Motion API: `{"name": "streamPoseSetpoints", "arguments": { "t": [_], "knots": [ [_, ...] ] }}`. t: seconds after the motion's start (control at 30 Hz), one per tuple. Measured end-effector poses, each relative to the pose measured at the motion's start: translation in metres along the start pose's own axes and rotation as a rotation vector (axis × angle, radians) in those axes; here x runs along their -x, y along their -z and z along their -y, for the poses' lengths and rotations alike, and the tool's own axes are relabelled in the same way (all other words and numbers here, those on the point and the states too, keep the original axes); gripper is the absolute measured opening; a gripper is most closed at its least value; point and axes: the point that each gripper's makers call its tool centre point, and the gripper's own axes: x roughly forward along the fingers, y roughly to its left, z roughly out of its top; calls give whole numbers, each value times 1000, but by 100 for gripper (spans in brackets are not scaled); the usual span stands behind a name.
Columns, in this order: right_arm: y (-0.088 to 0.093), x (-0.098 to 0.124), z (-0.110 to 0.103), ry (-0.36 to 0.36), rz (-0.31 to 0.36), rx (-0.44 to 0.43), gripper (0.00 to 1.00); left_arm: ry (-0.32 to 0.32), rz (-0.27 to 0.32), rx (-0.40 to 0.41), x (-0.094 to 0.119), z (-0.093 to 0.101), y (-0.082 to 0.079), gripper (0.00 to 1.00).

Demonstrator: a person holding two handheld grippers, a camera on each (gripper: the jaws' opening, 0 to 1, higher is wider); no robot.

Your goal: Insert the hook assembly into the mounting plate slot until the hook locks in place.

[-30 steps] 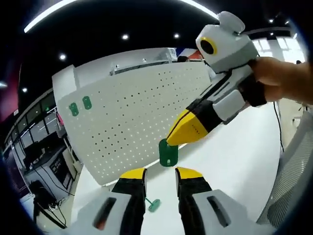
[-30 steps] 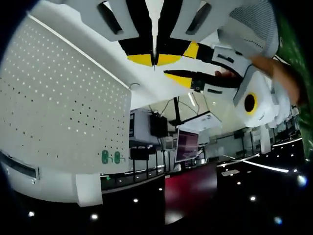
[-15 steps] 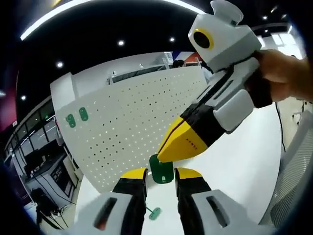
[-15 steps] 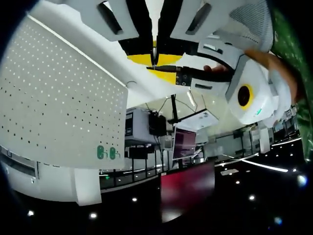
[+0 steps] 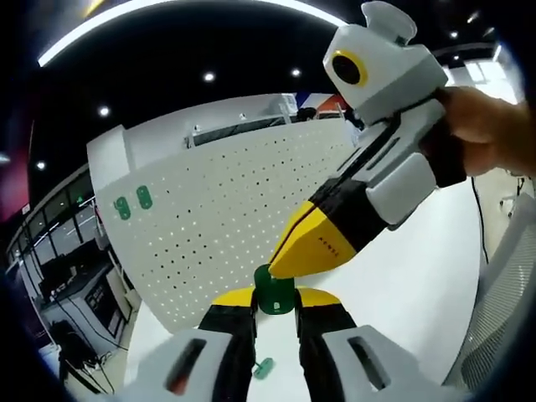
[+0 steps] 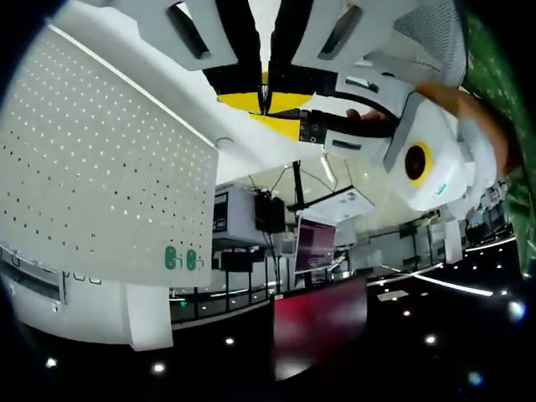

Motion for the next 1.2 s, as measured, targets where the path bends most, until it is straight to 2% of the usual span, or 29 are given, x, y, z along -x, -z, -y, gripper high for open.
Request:
{"name": "streamPoseSetpoints", "arguments": {
  "t": [0.3, 0.5, 0.57, 0.67, 0.83, 0.93, 1.07, 1.2],
  "knots": [
    [-9, 10, 2, 13, 26, 8, 2, 6, 8, 53, 4, -2, 2, 18],
    [-9, 20, 12, 40, 32, 6, 3, 13, 38, 177, 9, -14, 1, 18],
    [-9, 23, 14, 46, 33, 6, 3, 25, 58, 243, 11, -17, 0, 18],
    [-10, 27, 17, 54, 38, 5, 4, 59, 86, 339, 14, -23, -1, 18],
    [-14, 32, 18, 57, 49, 10, 4, 93, 132, 408, 23, -34, -6, 18],
    [-17, 33, 17, 48, 55, 16, 4, 117, 156, 422, 27, -38, -9, 18],
    [-25, 33, 10, 22, 70, 25, 5, 188, 215, 464, 32, -38, -21, 18],
    [-30, 34, 7, 7, 80, 33, 5, 241, 250, 479, 36, -36, -30, 18]
  ]
}}
